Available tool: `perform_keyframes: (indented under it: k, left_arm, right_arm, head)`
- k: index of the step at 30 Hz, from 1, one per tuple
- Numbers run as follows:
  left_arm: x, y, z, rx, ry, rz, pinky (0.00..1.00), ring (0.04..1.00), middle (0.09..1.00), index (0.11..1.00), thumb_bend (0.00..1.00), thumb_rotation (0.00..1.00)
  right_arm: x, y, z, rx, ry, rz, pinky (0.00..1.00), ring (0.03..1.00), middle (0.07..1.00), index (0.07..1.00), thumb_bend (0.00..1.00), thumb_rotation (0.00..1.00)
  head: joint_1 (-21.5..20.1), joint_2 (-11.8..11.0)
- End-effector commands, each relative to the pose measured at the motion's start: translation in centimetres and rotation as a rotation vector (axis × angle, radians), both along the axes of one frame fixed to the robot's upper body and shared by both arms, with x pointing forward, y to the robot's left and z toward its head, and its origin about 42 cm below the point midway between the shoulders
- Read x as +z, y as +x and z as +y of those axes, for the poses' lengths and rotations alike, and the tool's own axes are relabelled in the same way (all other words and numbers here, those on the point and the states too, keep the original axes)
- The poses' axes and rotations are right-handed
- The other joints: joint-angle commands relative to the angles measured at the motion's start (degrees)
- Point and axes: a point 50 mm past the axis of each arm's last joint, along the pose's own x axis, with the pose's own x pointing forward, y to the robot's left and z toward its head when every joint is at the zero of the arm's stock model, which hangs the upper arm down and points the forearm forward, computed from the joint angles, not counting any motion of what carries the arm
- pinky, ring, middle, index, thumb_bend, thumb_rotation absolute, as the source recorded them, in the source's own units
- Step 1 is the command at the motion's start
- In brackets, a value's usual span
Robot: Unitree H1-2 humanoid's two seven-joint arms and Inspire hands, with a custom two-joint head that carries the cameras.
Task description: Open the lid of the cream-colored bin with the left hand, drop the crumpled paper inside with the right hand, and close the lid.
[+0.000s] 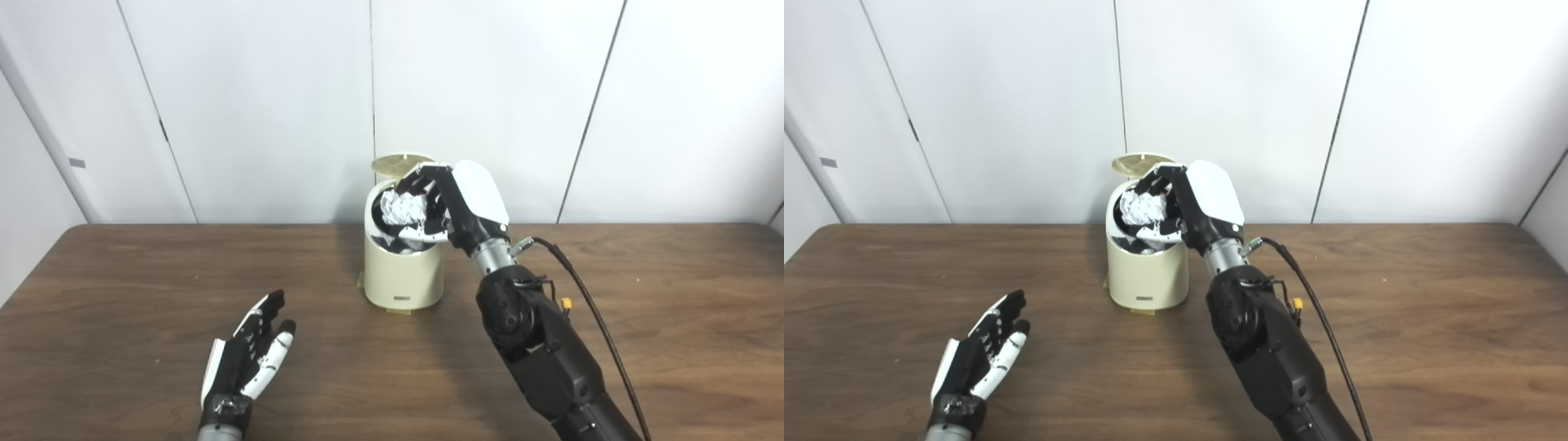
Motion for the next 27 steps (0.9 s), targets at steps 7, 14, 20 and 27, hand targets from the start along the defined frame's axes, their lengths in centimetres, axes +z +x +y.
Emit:
perform_keyframes:
  k: [7,14,20,27]
  left_arm:
    - [0.04,-0.67,-0.06,0.002,-0.018,-0.013,0.98,0.942,0.904,0.927,0.51,0.54]
    - [0.06,-0.74,-0.10,0.004,0.000,-0.011,0.96,0.938,0.903,0.929,0.53,0.54]
    - [0.15,-0.75,-0.13,0.002,0.010,-0.010,0.94,0.929,0.901,0.930,0.54,0.53]
    - [0.05,-0.80,-0.25,0.006,0.008,-0.012,0.94,0.930,0.899,0.924,0.55,0.54]
  right_arm:
    - [2.74,0.64,0.49,0.048,-0.005,-0.059,0.35,0.393,0.506,0.552,0.49,0.00]
    - [2.57,0.73,0.27,0.064,-0.071,0.013,0.33,0.388,0.509,0.557,0.51,0.00]
    - [2.27,0.76,0.33,0.078,-0.130,0.101,0.63,0.749,0.788,0.755,0.88,0.24]
    - [2.00,0.63,0.30,0.074,-0.152,0.117,0.66,0.788,0.831,0.781,0.90,0.27]
  head:
    - [-0.31,0.20]
    - [-0.28,0.33]
    - [-0.32,0.39]
    - [-0.48,0.49]
